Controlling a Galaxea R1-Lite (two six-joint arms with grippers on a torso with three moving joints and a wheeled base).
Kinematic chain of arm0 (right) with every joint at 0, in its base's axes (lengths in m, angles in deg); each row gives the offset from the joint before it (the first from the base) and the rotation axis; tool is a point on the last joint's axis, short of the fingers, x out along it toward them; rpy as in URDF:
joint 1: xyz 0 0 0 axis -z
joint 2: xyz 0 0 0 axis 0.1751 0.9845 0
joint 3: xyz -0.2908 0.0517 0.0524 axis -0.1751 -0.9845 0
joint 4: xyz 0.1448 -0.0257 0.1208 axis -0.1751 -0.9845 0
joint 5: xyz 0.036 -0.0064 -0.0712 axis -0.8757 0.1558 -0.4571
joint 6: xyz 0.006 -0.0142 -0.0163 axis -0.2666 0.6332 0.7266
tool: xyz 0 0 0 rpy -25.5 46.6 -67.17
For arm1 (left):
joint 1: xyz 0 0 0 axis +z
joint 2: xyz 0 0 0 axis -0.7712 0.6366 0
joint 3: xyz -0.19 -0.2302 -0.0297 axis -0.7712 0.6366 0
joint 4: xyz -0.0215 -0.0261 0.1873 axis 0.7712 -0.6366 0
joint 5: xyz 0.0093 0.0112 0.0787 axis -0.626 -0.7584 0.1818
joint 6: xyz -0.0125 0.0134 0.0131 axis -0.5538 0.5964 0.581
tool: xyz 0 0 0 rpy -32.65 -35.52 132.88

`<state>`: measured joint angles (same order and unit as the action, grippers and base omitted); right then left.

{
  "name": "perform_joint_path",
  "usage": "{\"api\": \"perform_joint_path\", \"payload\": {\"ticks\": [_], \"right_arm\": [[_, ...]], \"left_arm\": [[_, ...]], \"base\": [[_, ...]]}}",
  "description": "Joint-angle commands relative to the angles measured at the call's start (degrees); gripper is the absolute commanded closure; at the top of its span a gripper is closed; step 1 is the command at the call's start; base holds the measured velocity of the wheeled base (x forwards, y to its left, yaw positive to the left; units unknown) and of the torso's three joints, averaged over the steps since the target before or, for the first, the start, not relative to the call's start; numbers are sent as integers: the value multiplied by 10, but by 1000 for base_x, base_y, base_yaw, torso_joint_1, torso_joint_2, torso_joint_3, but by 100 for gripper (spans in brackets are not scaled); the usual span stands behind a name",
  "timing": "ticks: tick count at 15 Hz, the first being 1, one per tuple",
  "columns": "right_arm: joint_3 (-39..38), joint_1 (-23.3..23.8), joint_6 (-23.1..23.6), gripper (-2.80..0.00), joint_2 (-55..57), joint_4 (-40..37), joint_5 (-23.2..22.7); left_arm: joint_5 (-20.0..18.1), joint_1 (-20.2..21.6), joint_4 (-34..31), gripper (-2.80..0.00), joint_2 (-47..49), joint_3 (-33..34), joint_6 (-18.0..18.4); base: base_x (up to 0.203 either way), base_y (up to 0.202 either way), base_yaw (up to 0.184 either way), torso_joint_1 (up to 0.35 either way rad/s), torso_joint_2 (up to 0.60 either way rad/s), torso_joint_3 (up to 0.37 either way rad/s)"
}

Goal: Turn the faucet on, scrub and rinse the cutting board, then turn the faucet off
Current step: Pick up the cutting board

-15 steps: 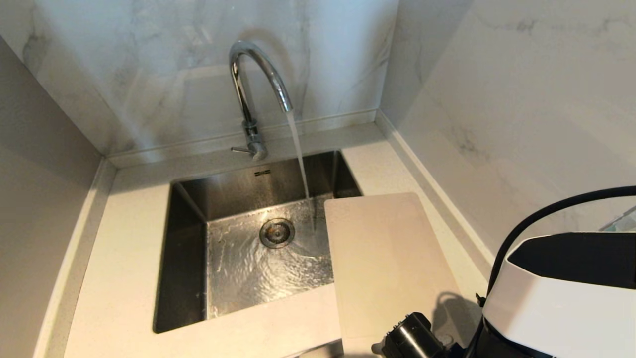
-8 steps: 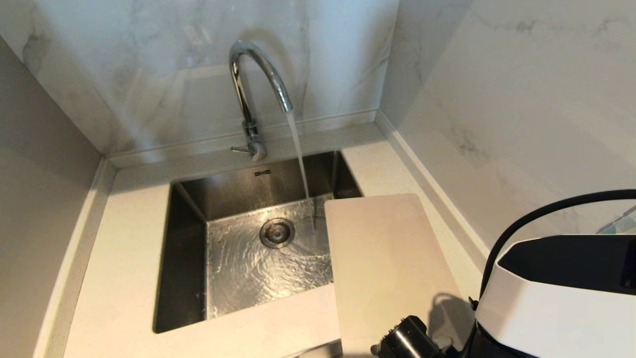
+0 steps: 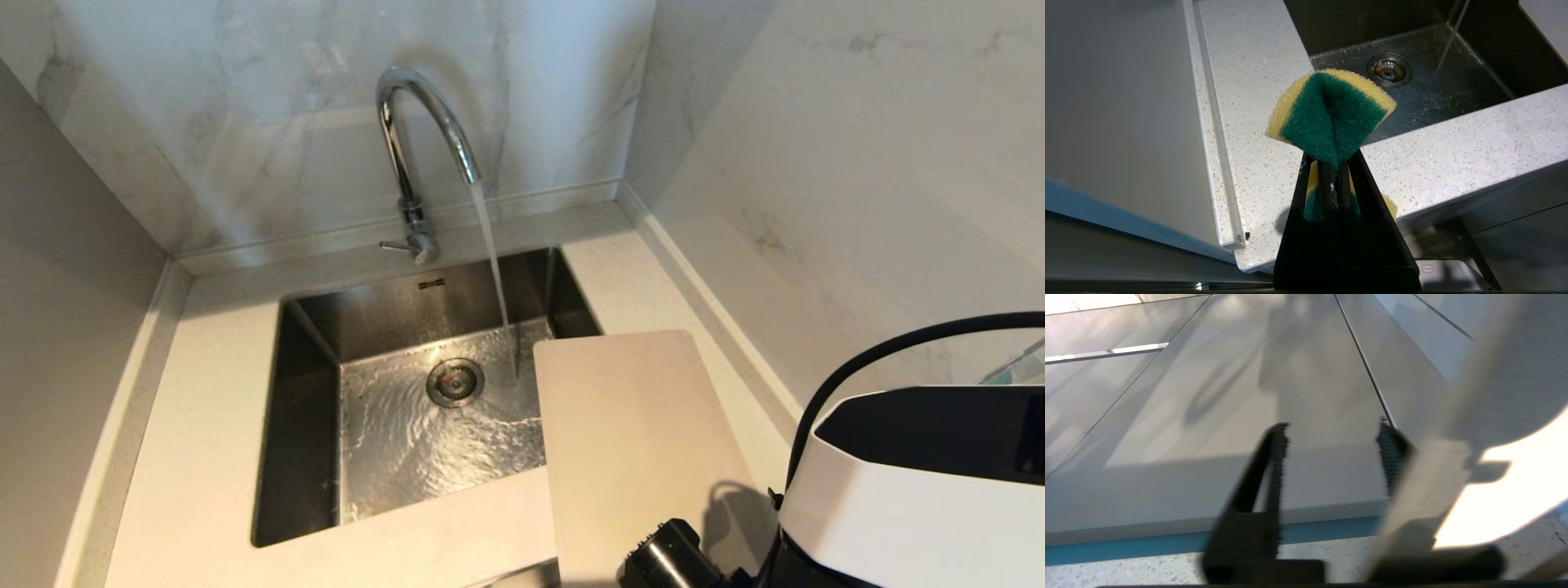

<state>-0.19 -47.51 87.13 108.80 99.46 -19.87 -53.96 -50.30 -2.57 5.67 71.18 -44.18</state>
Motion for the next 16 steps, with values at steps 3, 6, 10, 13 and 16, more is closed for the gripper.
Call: {"api": "perform_joint_path", "payload": {"ticks": [3, 6, 10, 13, 16], "right_arm": [[-1, 0, 4, 0, 0, 1, 0], [-10, 0, 4, 0, -13, 1, 1], [-24, -2, 5, 0, -73, 1, 1], [-34, -2, 6, 0, -131, -2, 1], [-37, -4, 7, 0, -171, -3, 1]], "left_arm": [[0, 0, 0, 0, 0, 0, 0], [0, 0, 0, 0, 0, -1, 0], [0, 0, 0, 0, 1, -1, 0], [0, 0, -2, 0, 0, -1, 0], [0, 0, -1, 0, 1, -1, 0]], "base": [[0, 0, 0, 0, 0, 0], [0, 0, 0, 0, 0, 0], [0, 0, 0, 0, 0, 0], [0, 0, 0, 0, 0, 0], [0, 0, 0, 0, 0, 0]]}}
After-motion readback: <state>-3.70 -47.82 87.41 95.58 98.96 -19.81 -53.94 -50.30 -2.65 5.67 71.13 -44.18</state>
